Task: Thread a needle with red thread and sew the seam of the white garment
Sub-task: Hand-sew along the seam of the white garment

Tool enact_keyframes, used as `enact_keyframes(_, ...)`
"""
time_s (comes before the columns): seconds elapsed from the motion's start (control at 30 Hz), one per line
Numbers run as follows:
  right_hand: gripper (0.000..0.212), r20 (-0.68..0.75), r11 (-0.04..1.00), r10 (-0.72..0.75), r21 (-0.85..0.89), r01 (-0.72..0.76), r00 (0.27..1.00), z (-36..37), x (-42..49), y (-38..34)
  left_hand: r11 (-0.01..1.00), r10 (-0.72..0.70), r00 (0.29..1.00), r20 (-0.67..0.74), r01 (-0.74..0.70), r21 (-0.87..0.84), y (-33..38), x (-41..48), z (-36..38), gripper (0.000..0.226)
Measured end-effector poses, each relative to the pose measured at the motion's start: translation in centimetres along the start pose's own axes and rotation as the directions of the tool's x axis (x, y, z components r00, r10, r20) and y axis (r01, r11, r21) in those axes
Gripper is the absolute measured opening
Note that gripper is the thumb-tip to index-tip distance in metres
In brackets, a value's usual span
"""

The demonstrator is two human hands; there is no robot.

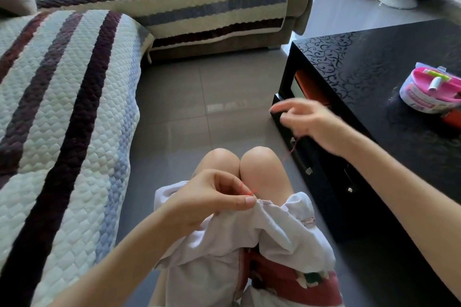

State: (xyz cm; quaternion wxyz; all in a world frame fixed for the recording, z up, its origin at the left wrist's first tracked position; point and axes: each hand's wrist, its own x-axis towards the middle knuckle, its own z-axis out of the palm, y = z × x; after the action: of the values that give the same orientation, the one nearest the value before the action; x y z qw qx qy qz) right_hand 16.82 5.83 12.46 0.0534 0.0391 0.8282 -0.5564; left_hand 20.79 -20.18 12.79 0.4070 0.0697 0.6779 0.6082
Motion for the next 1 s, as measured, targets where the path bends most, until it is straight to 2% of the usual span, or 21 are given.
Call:
enact_keyframes(0.03,0.031,0.186,1.0,0.002,0.003,-0.003,0.983,1.1,-1.3,0.0,1.0,-0.004,1.0,0.003,0.004,0.001,0.1,-0.1,0.0,0.003)
enact_keyframes(0.1,0.033,0.434,1.0,0.001,-0.01,0.004,0.901,3.1,-3.5,0.1,1.0,-0.012,1.0,0.019,0.012,-0.001,0.2,-0.1,-0.1,0.003)
enact_keyframes(0.17,0.025,0.543,1.0,-0.011,-0.019,0.025,0.84,4.5,-4.8,0.1,1.0,-0.007,0.999,0.039,0.007,-0.004,0.3,-0.1,-0.2,0.009)
enact_keyframes(0.23,0.009,0.564,1.0,-0.012,-0.012,0.023,0.825,5.2,-5.5,-0.2,1.0,-0.001,0.998,0.055,0.001,-0.004,0.3,0.0,-0.3,0.016)
enact_keyframes(0.27,0.008,0.562,1.0,-0.016,-0.008,0.024,0.827,5.3,-5.7,-0.2,1.0,0.001,0.998,0.061,-0.001,-0.007,0.3,0.1,-0.4,0.016)
enact_keyframes(0.4,0.016,0.485,0.995,-0.099,0.064,0.077,0.869,4.4,-6.0,-0.9,1.0,0.001,0.998,0.065,0.001,-0.031,0.4,0.1,-0.4,0.012)
enact_keyframes(0.5,0.015,0.354,0.978,-0.149,0.193,0.084,0.923,3.6,-5.7,-1.5,1.0,-0.002,0.997,0.08,0.003,-0.016,0.3,0.0,-0.4,0.01)
enact_keyframes(0.63,0.012,0.198,0.955,-0.183,0.269,0.127,0.963,3.1,-5.2,-2.4,0.999,-0.007,0.997,0.08,0.005,0.033,0.2,0.1,-0.2,0.006)
enact_keyframes(0.8,0.013,0.064,0.918,-0.149,0.379,0.114,0.987,2.8,-4.5,-3.0,0.999,-0.006,0.997,0.08,0.003,0.037,0.0,0.0,-0.1,0.008)
enact_keyframes(1.0,0.011,-0.081,0.939,-0.082,0.328,0.104,0.993,3.6,-4.0,-2.7,1.0,-0.007,0.998,0.066,0.006,0.022,-0.2,-0.1,-0.1,0.004)
